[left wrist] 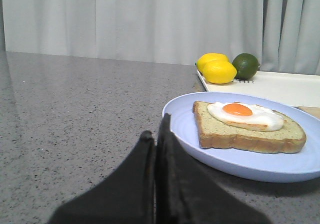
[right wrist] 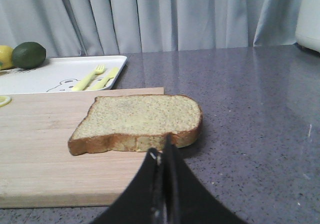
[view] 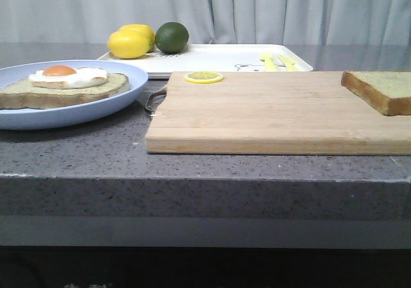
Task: Place bread and move sandwich to tray
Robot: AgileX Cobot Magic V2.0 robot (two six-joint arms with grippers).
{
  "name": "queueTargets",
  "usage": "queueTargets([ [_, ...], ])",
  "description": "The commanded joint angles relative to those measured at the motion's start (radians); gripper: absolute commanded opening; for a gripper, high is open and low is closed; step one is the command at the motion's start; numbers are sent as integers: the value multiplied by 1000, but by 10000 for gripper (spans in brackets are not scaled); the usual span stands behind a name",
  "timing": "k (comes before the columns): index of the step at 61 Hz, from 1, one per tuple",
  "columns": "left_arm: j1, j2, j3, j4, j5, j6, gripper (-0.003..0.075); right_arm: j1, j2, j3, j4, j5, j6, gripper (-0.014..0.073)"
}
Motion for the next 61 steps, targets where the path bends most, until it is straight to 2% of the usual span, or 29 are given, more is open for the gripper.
queueTargets([
  [1, -7, -21, 1, -6, -85, -9, -20, -5, -19, -3, -15, -85, -1, -66],
  [30, -7, -21, 1, -6, -87, -9, -20, -5, -19, -3, -15, -85, -1, -66],
  [42, -7, -21, 1, -6, -124, -9, -20, -5, -19, -3, -14, -90, -1, -66],
  [47, -7, -21, -1, -13, -197, -9, -20, -5, -19, -7, -12, -90, -1, -66],
  [52, -11, -21, -31, -36, -237, -9, -20, -5, -19, -32, -5, -74, -1, -66],
  [61, -11, -13, -175, -36, -141, -9, -20, -5, -18, -139, 3, 34, -1, -66],
])
